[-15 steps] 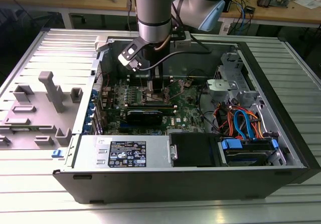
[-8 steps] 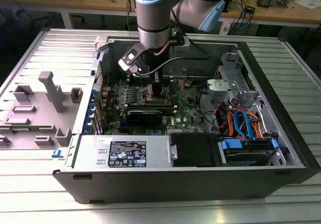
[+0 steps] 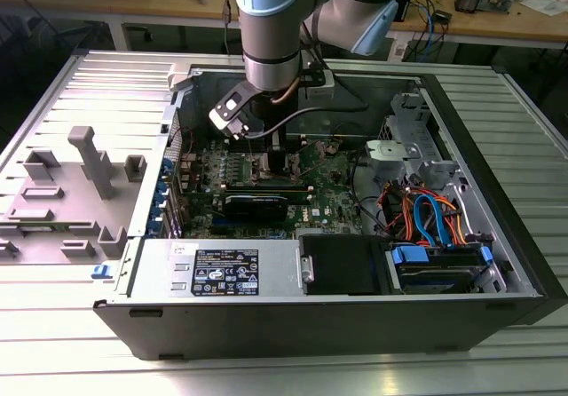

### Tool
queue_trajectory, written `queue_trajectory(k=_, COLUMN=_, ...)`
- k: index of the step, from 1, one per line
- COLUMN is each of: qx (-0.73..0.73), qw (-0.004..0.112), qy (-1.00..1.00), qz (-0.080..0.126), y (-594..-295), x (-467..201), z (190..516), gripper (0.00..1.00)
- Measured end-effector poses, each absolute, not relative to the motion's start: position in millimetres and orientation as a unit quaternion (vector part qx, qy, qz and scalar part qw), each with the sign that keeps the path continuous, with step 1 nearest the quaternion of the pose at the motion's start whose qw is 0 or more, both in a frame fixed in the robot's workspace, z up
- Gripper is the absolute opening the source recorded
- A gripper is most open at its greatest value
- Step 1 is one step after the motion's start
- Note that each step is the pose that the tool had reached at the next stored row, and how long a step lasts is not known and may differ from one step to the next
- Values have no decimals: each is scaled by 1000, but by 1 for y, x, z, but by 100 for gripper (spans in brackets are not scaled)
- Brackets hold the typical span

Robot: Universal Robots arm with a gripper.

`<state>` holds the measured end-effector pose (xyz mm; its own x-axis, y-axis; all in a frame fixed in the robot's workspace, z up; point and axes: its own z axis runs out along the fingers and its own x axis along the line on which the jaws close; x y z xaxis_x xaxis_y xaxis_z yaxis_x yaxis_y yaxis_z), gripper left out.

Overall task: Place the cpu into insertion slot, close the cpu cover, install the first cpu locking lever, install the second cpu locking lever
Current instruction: 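Place the cpu into insertion slot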

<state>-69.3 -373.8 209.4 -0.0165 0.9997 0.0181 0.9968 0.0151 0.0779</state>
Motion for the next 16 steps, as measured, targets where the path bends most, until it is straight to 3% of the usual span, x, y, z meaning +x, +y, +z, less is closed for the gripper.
queue_trajectory(k=5, qx=703, qw=20, qy=710, qz=33, y=-375, x=-69, z=209, gripper=54)
queue_trajectory(k=9, qx=704, qw=12, qy=710, qz=25, y=-375, x=-69, z=208, gripper=54)
queue_trajectory(k=16, qx=704, qw=12, qy=710, qz=25, y=-375, x=-68, z=205, gripper=54)
